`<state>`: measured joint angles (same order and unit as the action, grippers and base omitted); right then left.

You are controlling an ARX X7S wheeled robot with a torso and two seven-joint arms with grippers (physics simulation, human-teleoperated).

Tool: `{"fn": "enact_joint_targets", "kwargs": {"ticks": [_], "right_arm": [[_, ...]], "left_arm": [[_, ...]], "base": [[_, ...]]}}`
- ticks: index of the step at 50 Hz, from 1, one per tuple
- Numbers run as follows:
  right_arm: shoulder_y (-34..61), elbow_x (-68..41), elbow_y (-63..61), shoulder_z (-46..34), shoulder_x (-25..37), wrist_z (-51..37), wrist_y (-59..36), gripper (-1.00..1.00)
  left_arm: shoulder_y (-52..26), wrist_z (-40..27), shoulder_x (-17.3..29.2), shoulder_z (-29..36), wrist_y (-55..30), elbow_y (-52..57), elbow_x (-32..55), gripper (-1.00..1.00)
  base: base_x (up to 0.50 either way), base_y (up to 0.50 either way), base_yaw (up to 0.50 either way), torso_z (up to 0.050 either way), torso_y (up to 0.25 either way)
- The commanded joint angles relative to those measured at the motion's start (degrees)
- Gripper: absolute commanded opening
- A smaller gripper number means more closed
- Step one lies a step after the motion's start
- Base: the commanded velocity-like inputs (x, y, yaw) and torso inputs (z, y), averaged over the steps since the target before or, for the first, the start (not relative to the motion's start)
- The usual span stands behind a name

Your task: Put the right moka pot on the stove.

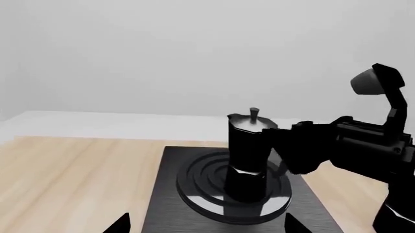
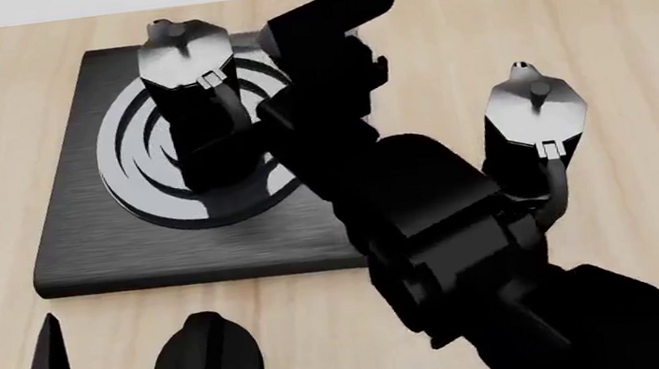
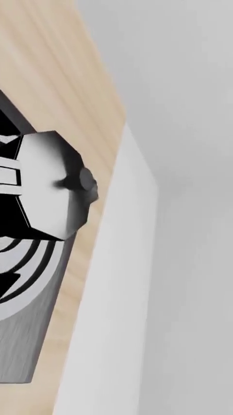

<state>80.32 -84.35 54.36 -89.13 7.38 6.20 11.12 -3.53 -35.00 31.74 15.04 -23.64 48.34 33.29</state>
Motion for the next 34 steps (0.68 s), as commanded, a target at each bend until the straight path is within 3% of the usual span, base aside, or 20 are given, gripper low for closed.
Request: {"fn": "enact_joint_targets", "kwargs": {"ticks": [1, 8, 28, 34], "right_arm": [[0.2, 2.5, -23.7, -1.2, 13.1, -12.0, 1.7, 1.0], [-0.6, 2.7, -33.1, -0.8, 19.1, -15.6, 2.5, 1.0], [-0.4, 12.4, -79.0, -0.7, 48.5, -37.2, 6.5, 1.0], [-3.9, 16.1, -84.4, -1.3, 54.1, -41.0, 9.5, 1.0]], "left_arm": [[0.2, -0.2, -0.1, 0.1, 0.5, -0.4, -0.4, 1.0], [-0.3, -0.7, 0.0, 0.3, -0.3, -0.5, -0.3, 1.0], [-0.5, -1.4, 0.2, 0.8, -0.8, -0.4, -0.6, 1.0], [-0.8, -1.5, 0.3, 1.1, -1.2, -0.5, -0.6, 1.0]], "base": [[0.0, 0.0, 0.0, 0.0, 0.0], [0.0, 0.0, 0.0, 0.0, 0.0], [0.0, 0.0, 0.0, 0.0, 0.0], [0.0, 0.0, 0.0, 0.0, 0.0]]}}
